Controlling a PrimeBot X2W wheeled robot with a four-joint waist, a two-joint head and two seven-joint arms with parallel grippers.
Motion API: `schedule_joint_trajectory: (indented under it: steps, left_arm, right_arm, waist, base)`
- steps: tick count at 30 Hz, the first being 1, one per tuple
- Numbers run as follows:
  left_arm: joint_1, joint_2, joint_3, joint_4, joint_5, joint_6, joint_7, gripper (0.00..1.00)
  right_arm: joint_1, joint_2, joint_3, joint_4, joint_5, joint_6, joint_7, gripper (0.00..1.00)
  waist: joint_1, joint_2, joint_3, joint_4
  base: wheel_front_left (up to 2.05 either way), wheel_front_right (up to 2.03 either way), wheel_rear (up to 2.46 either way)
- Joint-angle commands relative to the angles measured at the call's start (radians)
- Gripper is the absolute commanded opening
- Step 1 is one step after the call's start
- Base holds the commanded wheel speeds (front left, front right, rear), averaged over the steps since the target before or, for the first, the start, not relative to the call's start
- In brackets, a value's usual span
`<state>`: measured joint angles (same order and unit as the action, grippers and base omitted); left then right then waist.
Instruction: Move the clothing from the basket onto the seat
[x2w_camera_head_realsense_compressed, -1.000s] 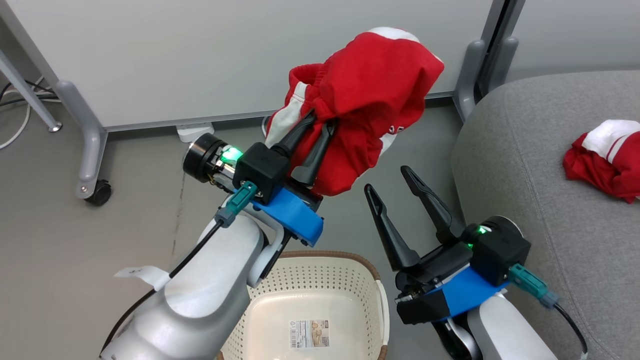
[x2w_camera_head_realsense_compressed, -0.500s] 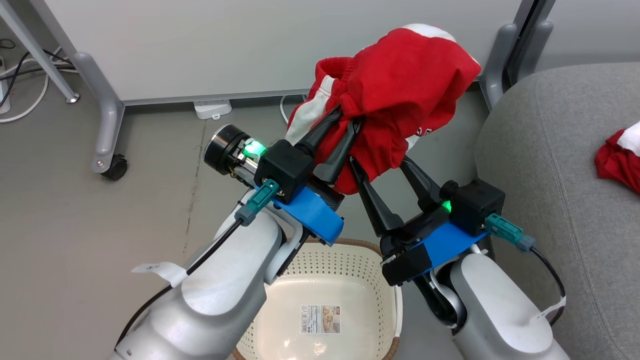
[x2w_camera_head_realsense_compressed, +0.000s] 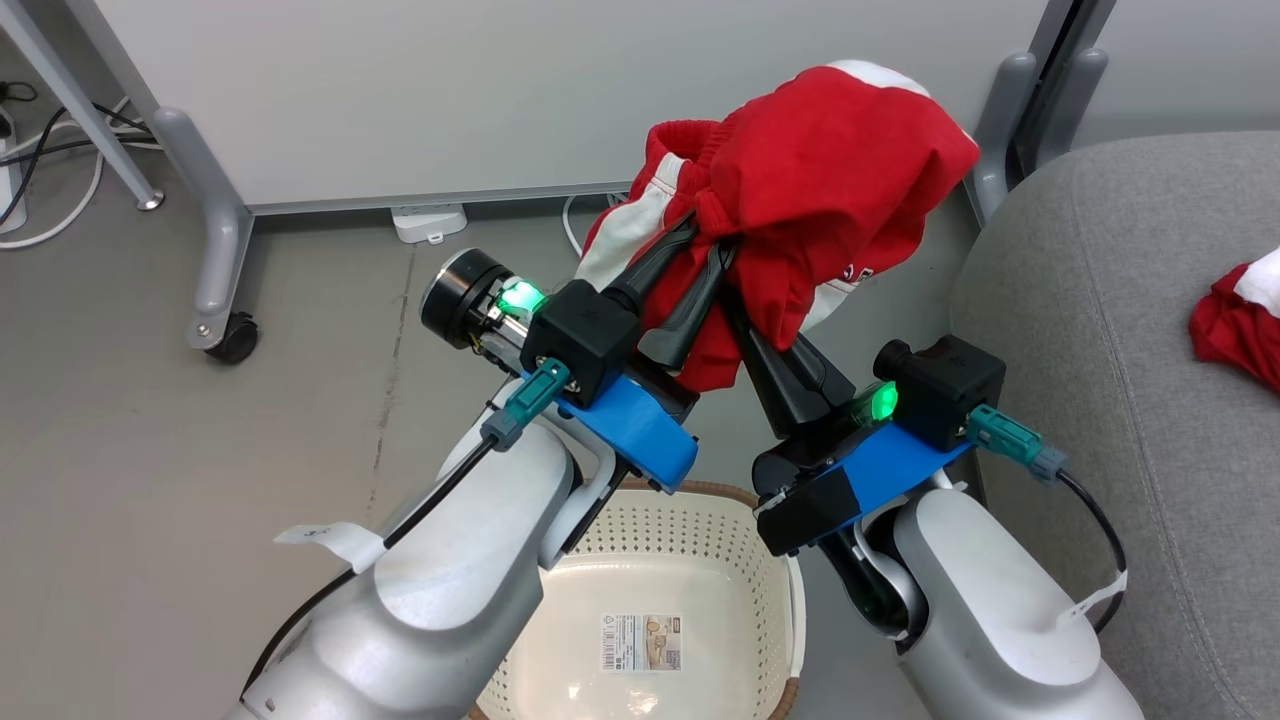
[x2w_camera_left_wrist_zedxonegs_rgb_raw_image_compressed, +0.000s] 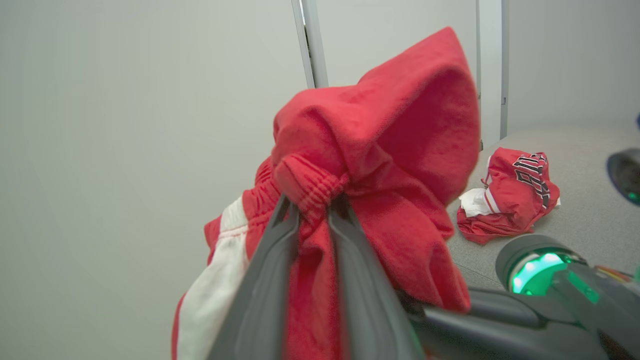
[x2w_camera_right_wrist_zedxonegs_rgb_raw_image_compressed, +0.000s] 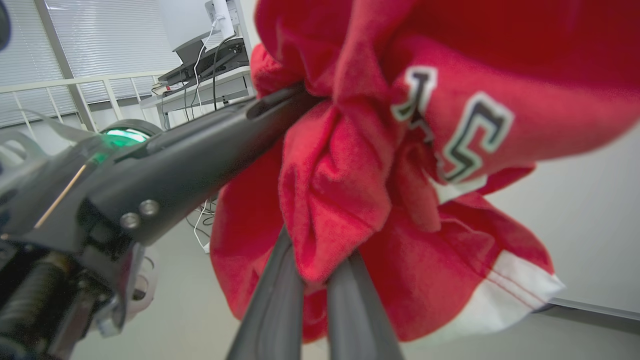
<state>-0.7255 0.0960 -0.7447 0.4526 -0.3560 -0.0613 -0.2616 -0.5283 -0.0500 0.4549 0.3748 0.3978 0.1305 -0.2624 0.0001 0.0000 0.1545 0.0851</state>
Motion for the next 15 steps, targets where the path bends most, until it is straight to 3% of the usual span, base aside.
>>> schedule_joint_trajectory:
  steps: [1, 15]
  left_arm:
    - [-0.002, 0.000, 0.008, 0.003, 0.004, -0.001, -0.005, 0.00]
    - [0.002, -0.005, 0.025, 0.008, 0.023, -0.015, -0.005, 0.00]
  right_arm:
    - [-0.003, -0.001, 0.000, 0.000, -0.003, 0.001, -0.004, 0.00]
    - [-0.012, -0.001, -0.001, -0.007, -0.026, 0.001, -0.004, 0.00]
  waist:
    - [-0.0001, 0.0000, -0.001, -0.002]
    - [-0.0001, 0.0000, 0.002, -0.001]
  base:
    - [0.00, 0.00, 0.00]
    - [0.00, 0.00, 0.00]
